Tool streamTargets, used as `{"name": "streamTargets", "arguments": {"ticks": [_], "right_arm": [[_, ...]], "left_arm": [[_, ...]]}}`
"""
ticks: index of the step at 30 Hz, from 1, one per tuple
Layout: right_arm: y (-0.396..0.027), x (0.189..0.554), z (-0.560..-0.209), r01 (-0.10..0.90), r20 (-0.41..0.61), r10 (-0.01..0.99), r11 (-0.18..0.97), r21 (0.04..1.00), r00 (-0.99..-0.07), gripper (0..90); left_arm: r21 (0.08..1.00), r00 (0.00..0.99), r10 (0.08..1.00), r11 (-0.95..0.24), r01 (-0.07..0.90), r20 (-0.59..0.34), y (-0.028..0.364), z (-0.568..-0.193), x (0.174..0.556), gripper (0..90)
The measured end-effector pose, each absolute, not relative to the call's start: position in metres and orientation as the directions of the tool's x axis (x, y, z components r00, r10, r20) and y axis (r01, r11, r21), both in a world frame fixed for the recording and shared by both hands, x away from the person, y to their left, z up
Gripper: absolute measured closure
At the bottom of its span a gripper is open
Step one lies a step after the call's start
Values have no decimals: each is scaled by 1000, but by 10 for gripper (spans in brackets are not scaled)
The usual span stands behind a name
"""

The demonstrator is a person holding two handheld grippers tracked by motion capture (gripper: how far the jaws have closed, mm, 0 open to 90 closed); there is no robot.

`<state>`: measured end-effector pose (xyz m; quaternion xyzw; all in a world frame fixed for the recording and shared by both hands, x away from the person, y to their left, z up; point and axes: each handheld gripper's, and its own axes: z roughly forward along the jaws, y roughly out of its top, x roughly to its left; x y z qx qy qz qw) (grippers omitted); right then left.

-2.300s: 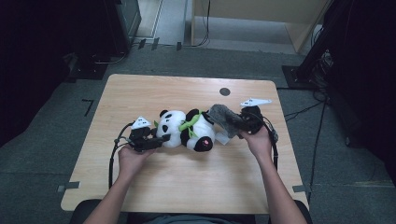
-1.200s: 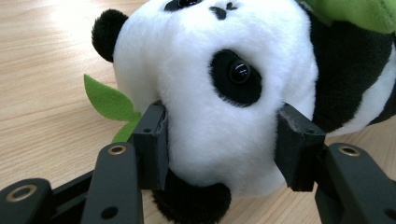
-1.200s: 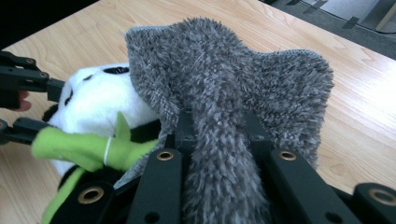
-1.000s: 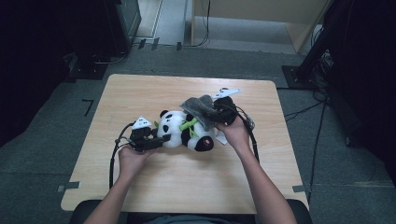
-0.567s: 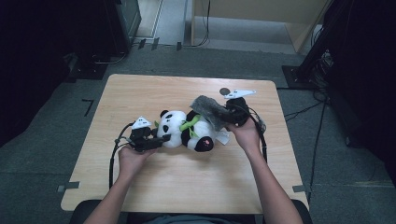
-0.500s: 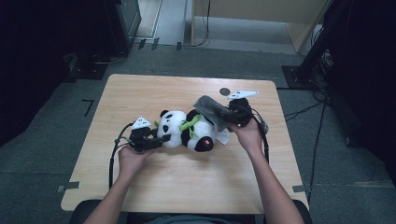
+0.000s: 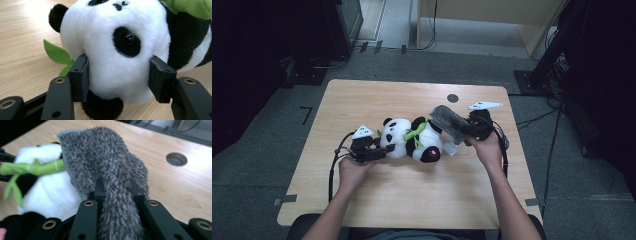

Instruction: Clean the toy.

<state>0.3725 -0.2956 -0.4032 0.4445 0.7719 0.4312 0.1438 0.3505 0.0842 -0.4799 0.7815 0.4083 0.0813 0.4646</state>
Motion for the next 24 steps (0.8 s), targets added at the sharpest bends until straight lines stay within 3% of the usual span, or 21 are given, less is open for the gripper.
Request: {"name": "streamTargets", "arguments": {"ticks": [15, 24], "right_arm": [[-252, 363, -374, 484, 150, 729, 272, 832, -668, 752], [-220, 367, -396, 506, 172, 678, 332, 796, -715, 748]], "left_arm": [[793, 651, 712, -224, 566, -263, 84, -480, 351, 337], [794, 652, 708, -218, 567, -271, 84, -482, 351, 292]]}}
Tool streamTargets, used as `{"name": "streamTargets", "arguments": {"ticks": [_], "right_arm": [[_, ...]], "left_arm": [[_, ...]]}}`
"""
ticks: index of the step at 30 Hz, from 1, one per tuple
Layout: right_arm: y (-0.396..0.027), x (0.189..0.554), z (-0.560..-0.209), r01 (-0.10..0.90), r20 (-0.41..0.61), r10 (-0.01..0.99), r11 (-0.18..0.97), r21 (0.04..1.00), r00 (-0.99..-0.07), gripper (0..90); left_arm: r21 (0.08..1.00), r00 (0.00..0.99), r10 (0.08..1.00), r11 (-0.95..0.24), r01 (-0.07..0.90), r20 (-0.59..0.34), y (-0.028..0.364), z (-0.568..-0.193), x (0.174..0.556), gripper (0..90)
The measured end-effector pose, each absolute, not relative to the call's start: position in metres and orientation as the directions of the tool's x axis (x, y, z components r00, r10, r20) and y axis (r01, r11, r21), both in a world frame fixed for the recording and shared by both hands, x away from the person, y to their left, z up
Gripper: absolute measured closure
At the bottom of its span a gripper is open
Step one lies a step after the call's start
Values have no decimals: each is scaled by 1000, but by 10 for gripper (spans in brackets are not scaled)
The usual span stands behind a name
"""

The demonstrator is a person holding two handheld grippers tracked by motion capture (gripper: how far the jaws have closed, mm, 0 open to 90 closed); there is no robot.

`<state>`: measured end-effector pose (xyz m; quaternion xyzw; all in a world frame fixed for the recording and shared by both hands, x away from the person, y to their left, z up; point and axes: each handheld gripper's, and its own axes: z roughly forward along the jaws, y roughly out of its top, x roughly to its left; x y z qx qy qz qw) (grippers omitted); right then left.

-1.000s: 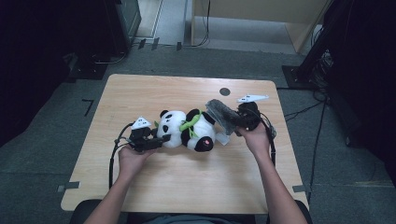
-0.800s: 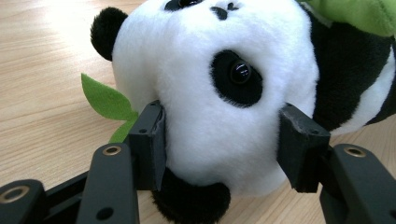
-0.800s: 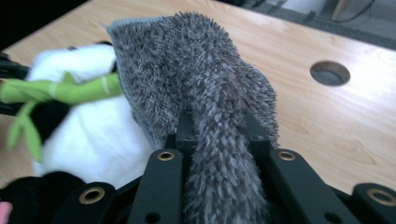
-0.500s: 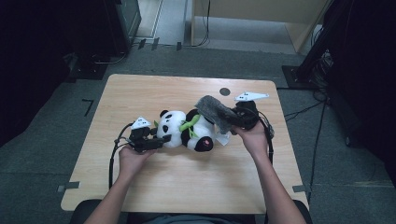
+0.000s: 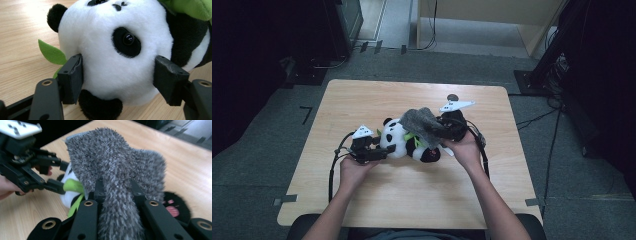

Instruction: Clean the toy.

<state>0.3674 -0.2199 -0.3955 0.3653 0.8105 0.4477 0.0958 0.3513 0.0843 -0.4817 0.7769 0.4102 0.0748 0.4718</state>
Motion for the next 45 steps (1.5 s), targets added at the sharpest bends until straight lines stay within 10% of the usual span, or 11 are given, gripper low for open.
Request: {"name": "streamTargets", "arguments": {"ticks": [45], "right_arm": [[-284, 341, -459, 600, 233, 734, 285, 747, -638, 741]], "left_arm": [[796, 648, 713, -216, 565, -266, 84, -483, 350, 302]]}}
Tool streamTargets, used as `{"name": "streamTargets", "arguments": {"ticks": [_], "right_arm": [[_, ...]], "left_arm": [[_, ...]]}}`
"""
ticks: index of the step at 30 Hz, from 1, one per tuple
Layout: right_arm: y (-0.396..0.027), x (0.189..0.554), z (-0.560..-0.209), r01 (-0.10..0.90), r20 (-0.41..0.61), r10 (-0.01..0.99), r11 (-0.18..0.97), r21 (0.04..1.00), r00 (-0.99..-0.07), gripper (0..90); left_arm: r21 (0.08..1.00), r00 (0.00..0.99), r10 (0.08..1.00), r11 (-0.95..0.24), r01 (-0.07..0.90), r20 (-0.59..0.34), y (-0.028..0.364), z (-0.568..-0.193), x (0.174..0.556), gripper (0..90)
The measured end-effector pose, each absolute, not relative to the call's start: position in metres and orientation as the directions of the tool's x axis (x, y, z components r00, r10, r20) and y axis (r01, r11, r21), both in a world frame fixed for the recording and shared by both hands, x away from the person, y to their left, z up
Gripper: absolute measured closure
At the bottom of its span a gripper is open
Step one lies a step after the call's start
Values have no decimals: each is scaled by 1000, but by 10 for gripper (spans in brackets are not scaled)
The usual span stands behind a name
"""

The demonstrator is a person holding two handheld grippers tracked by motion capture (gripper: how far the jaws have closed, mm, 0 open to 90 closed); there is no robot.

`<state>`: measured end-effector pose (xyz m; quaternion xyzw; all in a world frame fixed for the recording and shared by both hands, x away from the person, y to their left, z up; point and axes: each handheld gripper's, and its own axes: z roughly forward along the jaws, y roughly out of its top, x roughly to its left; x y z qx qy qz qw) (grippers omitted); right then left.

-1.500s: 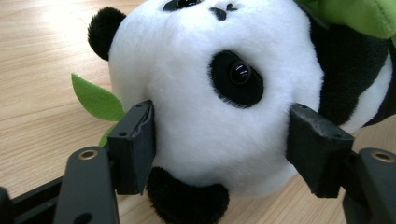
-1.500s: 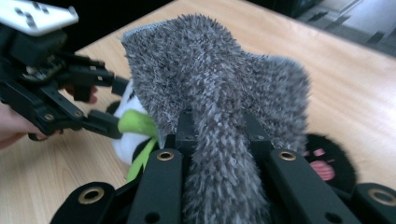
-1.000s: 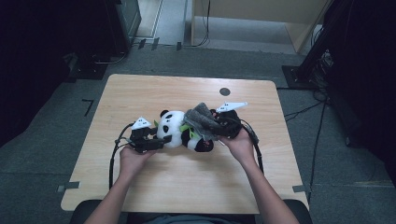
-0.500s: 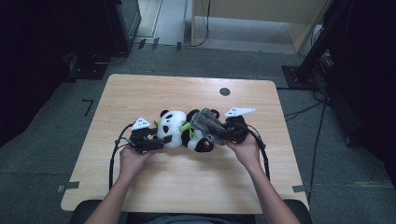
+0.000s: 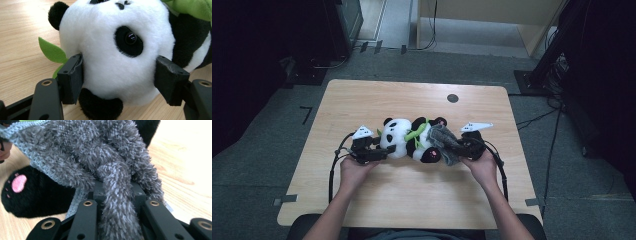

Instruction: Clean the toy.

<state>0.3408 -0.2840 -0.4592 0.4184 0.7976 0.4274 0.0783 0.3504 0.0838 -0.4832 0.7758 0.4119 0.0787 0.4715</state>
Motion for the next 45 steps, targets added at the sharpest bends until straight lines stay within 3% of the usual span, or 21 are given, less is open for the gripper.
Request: {"name": "streamTargets", "arguments": {"ticks": [13, 25, 45], "right_arm": [[-303, 336, -471, 659, 268, 759, 267, 703, -593, 744], [-303, 325, -441, 586, 234, 745, 249, 771, -625, 751], [-239, 356, -383, 463, 178, 659, 286, 839, -730, 752]], "left_arm": [[796, 650, 708, -212, 566, -274, 85, -483, 352, 299], [795, 651, 710, -218, 566, -269, 85, -483, 351, 297], [803, 645, 715, -202, 560, -269, 84, -484, 349, 293]]}}
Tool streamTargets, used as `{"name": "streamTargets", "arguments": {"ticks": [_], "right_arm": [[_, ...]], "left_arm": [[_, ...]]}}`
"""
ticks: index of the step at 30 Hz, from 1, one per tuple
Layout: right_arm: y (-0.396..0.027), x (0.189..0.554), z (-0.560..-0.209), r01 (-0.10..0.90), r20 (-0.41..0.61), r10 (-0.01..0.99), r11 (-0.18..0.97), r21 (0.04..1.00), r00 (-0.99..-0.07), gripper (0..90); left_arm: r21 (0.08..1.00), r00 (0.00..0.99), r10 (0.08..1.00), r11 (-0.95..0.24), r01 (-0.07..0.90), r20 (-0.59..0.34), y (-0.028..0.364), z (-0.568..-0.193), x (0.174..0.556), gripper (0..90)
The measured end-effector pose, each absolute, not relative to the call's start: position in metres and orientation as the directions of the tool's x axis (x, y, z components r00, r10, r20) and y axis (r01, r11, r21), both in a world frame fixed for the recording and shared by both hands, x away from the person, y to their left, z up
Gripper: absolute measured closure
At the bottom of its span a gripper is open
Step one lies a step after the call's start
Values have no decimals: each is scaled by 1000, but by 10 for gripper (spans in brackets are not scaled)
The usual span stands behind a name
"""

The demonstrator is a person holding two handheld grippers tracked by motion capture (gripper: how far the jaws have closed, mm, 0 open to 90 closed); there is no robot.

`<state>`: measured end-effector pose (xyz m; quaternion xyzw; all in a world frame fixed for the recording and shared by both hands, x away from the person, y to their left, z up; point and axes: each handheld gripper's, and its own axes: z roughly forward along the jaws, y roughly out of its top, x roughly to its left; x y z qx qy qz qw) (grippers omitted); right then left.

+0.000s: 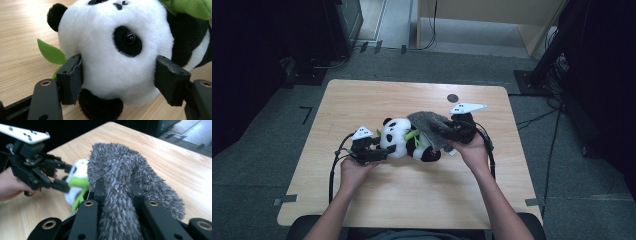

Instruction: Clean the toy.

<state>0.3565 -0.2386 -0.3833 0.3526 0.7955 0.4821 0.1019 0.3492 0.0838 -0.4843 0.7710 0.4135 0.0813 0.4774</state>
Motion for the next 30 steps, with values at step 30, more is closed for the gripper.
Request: {"name": "streamTargets", "arguments": {"ticks": [30], "right_arm": [[-244, 359, -432, 531, 214, 673, 308, 790, -708, 739]], "left_arm": [[798, 647, 713, -211, 565, -270, 83, -485, 349, 285]]}}
